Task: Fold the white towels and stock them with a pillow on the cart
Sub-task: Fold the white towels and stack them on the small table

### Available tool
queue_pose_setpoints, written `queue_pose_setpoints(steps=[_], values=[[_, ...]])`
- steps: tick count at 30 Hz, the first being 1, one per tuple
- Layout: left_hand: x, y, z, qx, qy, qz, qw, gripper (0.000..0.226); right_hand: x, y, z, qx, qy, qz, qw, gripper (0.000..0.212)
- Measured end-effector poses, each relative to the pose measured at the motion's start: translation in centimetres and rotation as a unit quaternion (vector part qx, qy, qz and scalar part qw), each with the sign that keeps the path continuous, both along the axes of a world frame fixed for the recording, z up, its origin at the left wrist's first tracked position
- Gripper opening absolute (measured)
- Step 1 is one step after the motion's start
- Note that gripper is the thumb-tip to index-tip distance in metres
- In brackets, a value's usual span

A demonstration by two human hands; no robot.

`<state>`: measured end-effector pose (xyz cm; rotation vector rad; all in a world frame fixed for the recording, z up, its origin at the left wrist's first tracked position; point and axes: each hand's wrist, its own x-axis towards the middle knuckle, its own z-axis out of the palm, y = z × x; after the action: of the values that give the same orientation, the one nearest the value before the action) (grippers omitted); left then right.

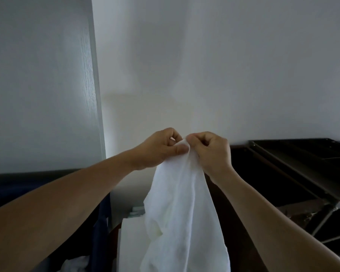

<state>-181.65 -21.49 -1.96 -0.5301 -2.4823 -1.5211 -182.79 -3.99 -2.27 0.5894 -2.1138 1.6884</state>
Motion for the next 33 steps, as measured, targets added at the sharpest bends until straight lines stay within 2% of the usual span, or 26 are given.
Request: queue_pose_setpoints(steps=[7,10,13,14,16,17,19,21,23,26,29,31,33], values=[[0.1,0.1,-1.0,0.002,-0.009,0.043,0.999,0.03,0.9,0.8,0.0,0.036,-0.026,0.105,0.993,0.027],[0.0,0.4,-1.1,-0.013,-0.013,0.059,0.998,0.03,0.5,1.4,-0.2,0.037,-0.033,0.111,0.993,0.031],[0.2,0.6,-0.7,-0.036,-0.006,0.036,0.999,0.052,0.3,1.6,-0.7,0.029,-0.05,0.106,0.993,0.027],[0.3,0.7,-0.5,-0.059,0.01,0.032,0.998,0.047,0.2,1.7,-0.8,0.024,-0.053,0.107,0.993,0.025],[0.5,1.0,-0.2,-0.094,0.035,0.04,0.994,0.02,0.1,1.8,-1.0,0.007,-0.054,0.103,0.993,0.023],[0.4,1.2,-0.1,-0.102,0.041,0.05,0.993,0.017,0.0,1.8,-1.1,-0.001,-0.055,0.098,0.994,0.024],[0.3,1.3,-0.2,-0.126,0.047,0.068,0.989,0.026,-0.3,2.0,-1.2,-0.011,-0.066,0.072,0.995,0.022],[0.4,1.4,0.1,-0.149,0.059,0.077,0.984,0.034,-0.5,2.0,-1.6,-0.027,-0.078,0.047,0.995,0.009],[0.5,1.4,0.8,-0.154,0.07,0.073,0.983,0.036,-0.4,2.0,-1.8,-0.036,-0.058,0.018,0.998,0.014],[0.2,1.6,3.0,-0.139,0.099,0.08,0.982,0.04,0.4,1.7,-1.8,0.017,-0.004,-0.026,1.0,0.03],[-0.3,2.0,6.3,-0.134,0.165,0.085,0.974,0.042,1.1,1.2,-1.3,0.108,0.05,-0.066,0.991,0.039],[-0.9,2.4,7.8,-0.127,0.182,0.094,0.971,0.035,0.9,0.6,-0.3,0.138,0.072,-0.094,0.983,0.038],[-1.3,3.0,8.5,-0.089,0.161,0.098,0.978,0.036,0.4,0.2,1.4,0.124,0.058,-0.115,0.984,0.035]])
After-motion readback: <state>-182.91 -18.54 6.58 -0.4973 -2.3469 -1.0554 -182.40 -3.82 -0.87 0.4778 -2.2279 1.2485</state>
